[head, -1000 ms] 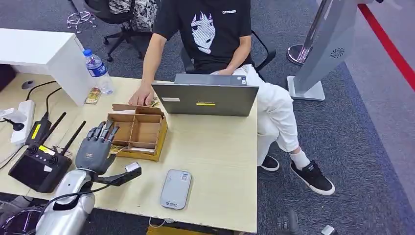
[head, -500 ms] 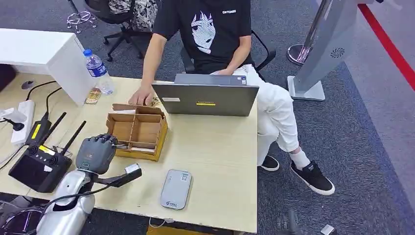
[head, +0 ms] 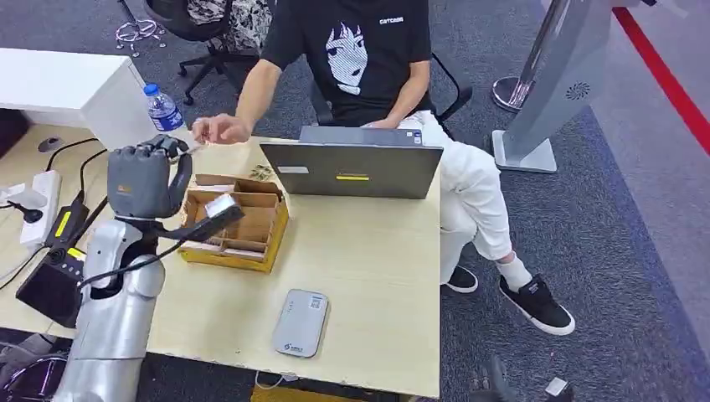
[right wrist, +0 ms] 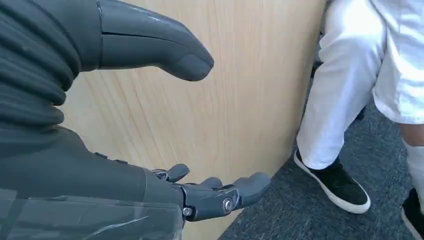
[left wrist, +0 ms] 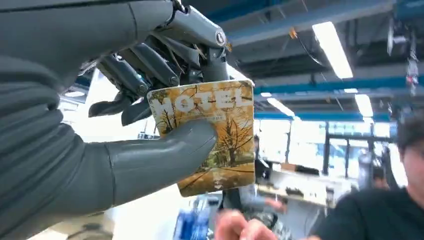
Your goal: Pass the card to the sensor for recognition and then transmit it.
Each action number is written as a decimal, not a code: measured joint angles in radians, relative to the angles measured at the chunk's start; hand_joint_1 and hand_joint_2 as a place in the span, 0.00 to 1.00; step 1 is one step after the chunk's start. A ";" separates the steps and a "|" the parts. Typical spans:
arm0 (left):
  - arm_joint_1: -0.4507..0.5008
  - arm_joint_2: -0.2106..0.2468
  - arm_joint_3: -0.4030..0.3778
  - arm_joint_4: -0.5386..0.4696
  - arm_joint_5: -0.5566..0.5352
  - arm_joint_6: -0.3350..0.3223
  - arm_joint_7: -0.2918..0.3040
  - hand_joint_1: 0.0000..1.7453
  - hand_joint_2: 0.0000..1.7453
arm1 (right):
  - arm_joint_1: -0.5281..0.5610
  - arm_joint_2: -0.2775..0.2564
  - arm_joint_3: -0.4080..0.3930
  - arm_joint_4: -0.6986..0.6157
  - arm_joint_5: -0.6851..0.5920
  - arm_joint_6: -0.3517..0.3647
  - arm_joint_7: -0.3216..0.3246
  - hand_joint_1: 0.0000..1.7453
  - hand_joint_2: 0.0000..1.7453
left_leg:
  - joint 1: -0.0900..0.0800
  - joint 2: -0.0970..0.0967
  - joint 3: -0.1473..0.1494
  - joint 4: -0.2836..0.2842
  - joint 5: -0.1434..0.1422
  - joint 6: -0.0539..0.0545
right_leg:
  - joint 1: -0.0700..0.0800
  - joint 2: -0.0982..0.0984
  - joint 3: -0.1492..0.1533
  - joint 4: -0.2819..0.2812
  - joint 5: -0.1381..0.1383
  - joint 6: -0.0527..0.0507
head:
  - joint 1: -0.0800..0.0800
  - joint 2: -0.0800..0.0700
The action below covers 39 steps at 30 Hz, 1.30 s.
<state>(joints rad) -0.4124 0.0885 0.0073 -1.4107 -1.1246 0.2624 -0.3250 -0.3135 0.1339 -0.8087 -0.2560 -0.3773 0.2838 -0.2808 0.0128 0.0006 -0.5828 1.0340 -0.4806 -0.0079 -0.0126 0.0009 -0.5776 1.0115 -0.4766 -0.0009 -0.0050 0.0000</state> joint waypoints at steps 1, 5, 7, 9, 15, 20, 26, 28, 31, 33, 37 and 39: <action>-0.021 -0.003 0.001 0.000 -0.007 -0.008 0.010 1.00 1.00 | -0.001 0.000 0.002 0.000 0.000 -0.001 0.002 0.00 1.00 | 0.000 0.000 0.000 0.000 0.000 0.000 | 0.000 0.000 0.000 0.000 0.000 0.000 | 0.000 0.000; -0.102 -0.016 0.007 0.013 -0.035 -0.035 0.045 1.00 1.00 | -0.005 0.005 0.003 0.000 0.004 -0.002 0.006 0.00 1.00 | 0.000 0.000 0.000 0.000 0.000 0.000 | 0.000 0.000 0.000 0.000 0.000 0.000 | 0.000 0.000; -0.127 -0.019 0.012 0.029 -0.041 -0.034 0.051 1.00 1.00 | -0.008 0.008 0.004 0.000 0.013 -0.004 0.008 0.00 1.00 | 0.000 0.000 0.000 0.000 0.000 0.000 | 0.000 0.000 0.000 0.000 0.000 0.000 | 0.000 0.000; -0.139 -0.023 0.018 0.043 -0.042 -0.027 0.051 1.00 1.00 | -0.011 0.010 0.005 0.000 0.015 -0.006 0.008 0.00 1.00 | 0.000 0.000 0.000 0.000 0.000 0.000 | 0.000 0.000 0.000 0.000 0.000 0.000 | 0.000 0.000; -0.150 -0.029 0.027 0.070 -0.042 -0.008 0.048 0.00 1.00 | -0.013 0.014 0.006 0.000 0.015 -0.010 0.008 0.00 1.00 | 0.000 0.000 0.000 0.000 0.000 0.000 | 0.000 0.000 -0.001 0.000 0.000 0.000 | 0.000 0.000; -0.126 -0.057 0.082 0.058 0.052 0.044 -0.033 0.00 1.00 | -0.012 0.016 0.010 0.000 0.018 -0.010 0.005 0.00 1.00 | 0.000 0.000 -0.001 0.000 0.000 0.000 | 0.000 0.000 -0.001 0.000 0.000 0.000 | 0.000 0.000; -0.060 -0.112 0.240 -0.013 0.255 0.090 -0.179 0.00 1.00 | -0.007 0.016 0.009 0.000 -0.003 0.014 0.003 0.00 1.00 | 0.000 0.001 -0.001 0.000 0.000 0.000 | 0.000 0.001 -0.001 0.000 0.000 0.000 | 0.000 0.000; -0.036 -0.124 0.306 -0.025 0.331 0.098 -0.234 0.00 1.00 | 0.004 0.012 0.006 0.000 -0.020 0.042 0.019 0.00 1.00 | 0.000 0.001 -0.001 0.000 0.000 -0.001 | 0.000 0.001 -0.002 0.000 0.000 0.000 | 0.000 0.000; -0.010 -0.136 0.405 -0.027 0.463 0.109 -0.308 0.00 1.00 | 0.021 -0.006 0.000 0.000 -0.025 0.045 0.011 0.00 1.00 | 0.000 0.000 -0.003 -0.001 0.000 -0.001 | 0.000 0.000 -0.001 0.000 0.000 0.000 | 0.001 0.000; 0.006 -0.141 0.497 -0.027 0.667 0.093 -0.355 0.00 1.00 | 0.028 -0.027 -0.002 0.000 -0.017 0.011 -0.012 0.00 1.00 | 0.000 0.004 -0.002 -0.001 0.000 -0.001 | 0.000 0.003 -0.002 0.000 0.000 0.000 | 0.000 0.000; 0.090 -0.122 0.684 -0.027 0.983 0.024 -0.368 0.00 1.00 | 0.048 -0.093 -0.006 0.000 0.023 -0.065 -0.038 0.00 1.00 | 0.000 0.004 -0.002 -0.001 -0.001 0.000 | 0.000 0.004 -0.003 0.000 -0.001 0.000 | -0.002 0.000; 0.125 -0.119 0.786 -0.023 1.051 -0.022 -0.369 0.00 1.00 | 0.056 -0.125 -0.007 -0.001 0.034 -0.080 -0.041 0.00 1.00 | 0.000 0.002 -0.003 -0.001 -0.001 0.000 | 0.000 0.002 -0.003 -0.001 -0.001 0.001 | 0.000 0.000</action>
<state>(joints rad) -0.2876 -0.0309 0.7929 -1.4340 -0.0733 0.2404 -0.6943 -0.2573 0.0092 -0.8160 -0.2567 -0.3437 0.2033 -0.3216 0.0125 0.0021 -0.5863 1.0329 -0.4815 -0.0077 -0.0129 0.0025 -0.5808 1.0106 -0.4779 -0.0001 -0.0046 0.0000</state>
